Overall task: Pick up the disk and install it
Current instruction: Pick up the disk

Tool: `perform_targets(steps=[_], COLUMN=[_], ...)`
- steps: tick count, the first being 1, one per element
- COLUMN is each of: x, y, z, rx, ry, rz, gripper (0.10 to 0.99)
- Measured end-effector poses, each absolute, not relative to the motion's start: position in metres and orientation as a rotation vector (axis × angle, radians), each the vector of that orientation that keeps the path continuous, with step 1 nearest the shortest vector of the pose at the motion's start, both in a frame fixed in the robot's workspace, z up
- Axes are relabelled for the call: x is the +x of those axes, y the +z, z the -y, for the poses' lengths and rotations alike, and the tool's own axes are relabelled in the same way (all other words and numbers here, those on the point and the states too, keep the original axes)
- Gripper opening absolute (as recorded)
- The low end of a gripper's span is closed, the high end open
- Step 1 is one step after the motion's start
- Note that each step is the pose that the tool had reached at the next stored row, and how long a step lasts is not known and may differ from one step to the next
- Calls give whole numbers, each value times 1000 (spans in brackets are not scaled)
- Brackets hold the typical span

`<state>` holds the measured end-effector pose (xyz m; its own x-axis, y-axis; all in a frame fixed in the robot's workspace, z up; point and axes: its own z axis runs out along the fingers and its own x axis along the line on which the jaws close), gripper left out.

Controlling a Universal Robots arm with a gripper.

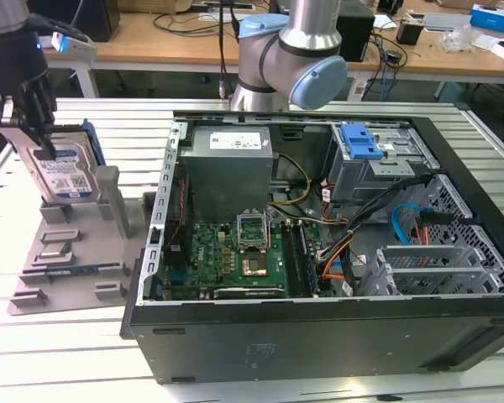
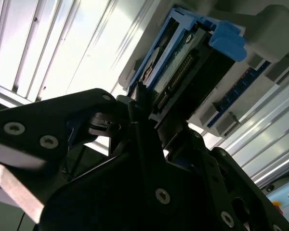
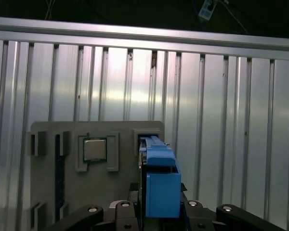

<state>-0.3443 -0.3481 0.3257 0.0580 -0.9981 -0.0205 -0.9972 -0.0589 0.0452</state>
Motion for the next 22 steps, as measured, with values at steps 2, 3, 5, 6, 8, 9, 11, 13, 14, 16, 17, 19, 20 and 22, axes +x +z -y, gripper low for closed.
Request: perform_targets(steps=[2, 3, 5, 6, 8, 9, 11, 13, 14, 16, 17, 19, 20, 22], x=[-344, -344, -344, -344, -344, -344, -344, -344, -344, -344, -344, -344, -344, -344], y=[330, 333, 338, 340, 346, 351, 360, 376, 385, 396, 403, 410, 411, 415], z=[348, 347, 347, 347, 347, 346, 346, 345, 345, 344, 344, 344, 344, 344], rx=[2271, 2271, 2271, 2271, 2271, 2271, 2271, 2271, 2270, 2270, 2270, 2270, 2270, 2270], ry=[-72, -72, -72, -72, -72, -72, -73, -73, -73, -74, -74, -74, -74, -74], rz=[2142, 2142, 2142, 2142, 2142, 2142, 2142, 2141, 2141, 2141, 2141, 2141, 2141, 2141], gripper=[365, 365, 365, 365, 365, 365, 365, 365, 365, 365, 365, 365, 365, 365])
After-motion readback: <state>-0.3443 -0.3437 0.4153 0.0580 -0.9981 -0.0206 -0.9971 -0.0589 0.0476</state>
